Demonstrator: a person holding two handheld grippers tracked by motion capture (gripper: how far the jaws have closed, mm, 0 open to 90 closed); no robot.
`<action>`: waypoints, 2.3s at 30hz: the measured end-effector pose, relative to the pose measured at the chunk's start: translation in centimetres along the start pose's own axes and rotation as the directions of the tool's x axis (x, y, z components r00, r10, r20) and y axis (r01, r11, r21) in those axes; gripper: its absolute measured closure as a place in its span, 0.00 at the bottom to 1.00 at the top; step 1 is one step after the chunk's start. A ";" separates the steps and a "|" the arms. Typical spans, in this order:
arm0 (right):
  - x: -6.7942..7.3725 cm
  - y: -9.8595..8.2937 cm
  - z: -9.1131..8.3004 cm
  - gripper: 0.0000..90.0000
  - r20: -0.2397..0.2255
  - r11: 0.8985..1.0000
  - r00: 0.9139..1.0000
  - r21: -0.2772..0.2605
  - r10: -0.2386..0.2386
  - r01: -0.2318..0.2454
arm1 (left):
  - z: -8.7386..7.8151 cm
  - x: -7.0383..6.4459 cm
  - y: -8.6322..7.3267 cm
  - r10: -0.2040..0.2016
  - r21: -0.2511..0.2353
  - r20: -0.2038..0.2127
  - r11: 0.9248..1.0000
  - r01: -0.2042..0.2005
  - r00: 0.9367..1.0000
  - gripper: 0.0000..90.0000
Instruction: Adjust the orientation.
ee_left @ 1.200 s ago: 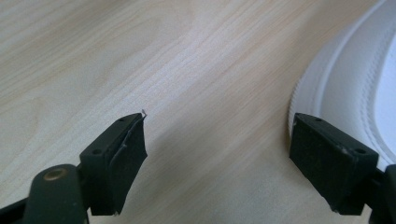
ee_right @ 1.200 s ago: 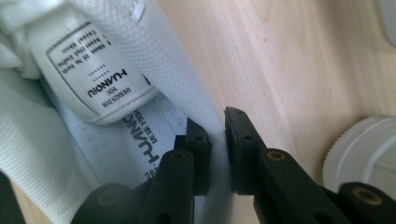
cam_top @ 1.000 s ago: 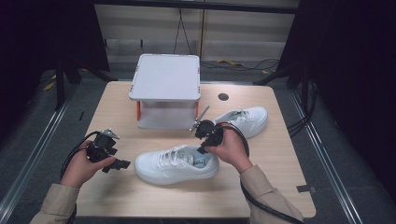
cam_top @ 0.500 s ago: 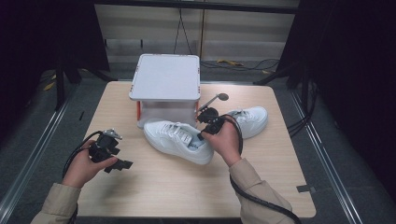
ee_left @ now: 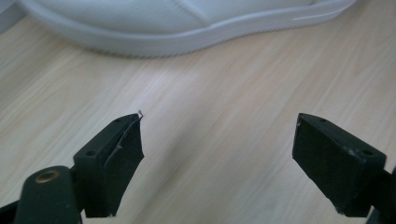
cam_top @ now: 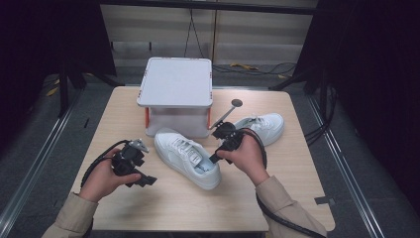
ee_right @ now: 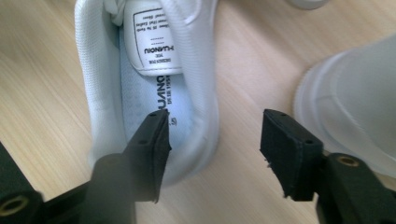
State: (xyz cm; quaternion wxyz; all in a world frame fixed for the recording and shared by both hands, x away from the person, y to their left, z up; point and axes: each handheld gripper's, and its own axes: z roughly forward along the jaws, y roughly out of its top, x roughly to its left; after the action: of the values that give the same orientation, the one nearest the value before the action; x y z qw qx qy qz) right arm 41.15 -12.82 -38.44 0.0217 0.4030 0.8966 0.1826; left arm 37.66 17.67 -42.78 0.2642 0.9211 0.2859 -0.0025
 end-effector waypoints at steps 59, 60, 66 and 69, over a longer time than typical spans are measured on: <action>-3.1 -1.6 -0.8 0.40 0.048 0.998 0.997 -0.035 0.059 -0.058 | 8.5 -9.6 10.9 0.254 0.162 0.116 0.949 -0.270 0.960 0.66; -3.0 -1.5 -0.8 0.40 0.050 0.998 0.997 -0.032 0.062 -0.060 | 8.4 -9.5 11.1 0.266 0.173 0.136 0.942 -0.288 0.954 0.75; -3.2 -1.6 -0.8 0.41 0.046 0.998 0.997 -0.038 0.060 -0.059 | 7.7 -10.1 10.8 0.383 0.148 0.127 0.905 -0.399 0.915 0.84; -3.3 -1.7 -0.8 0.41 0.048 0.997 0.997 -0.040 0.064 -0.062 | 6.3 -9.8 11.4 0.399 0.108 0.124 0.905 -0.412 0.909 0.84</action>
State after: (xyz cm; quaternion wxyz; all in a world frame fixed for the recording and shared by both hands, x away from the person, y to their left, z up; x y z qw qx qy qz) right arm 42.01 -16.53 -38.62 0.0458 0.4348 0.8789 0.1906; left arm 36.43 1.49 -41.16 0.2116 0.9745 0.0738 -0.0119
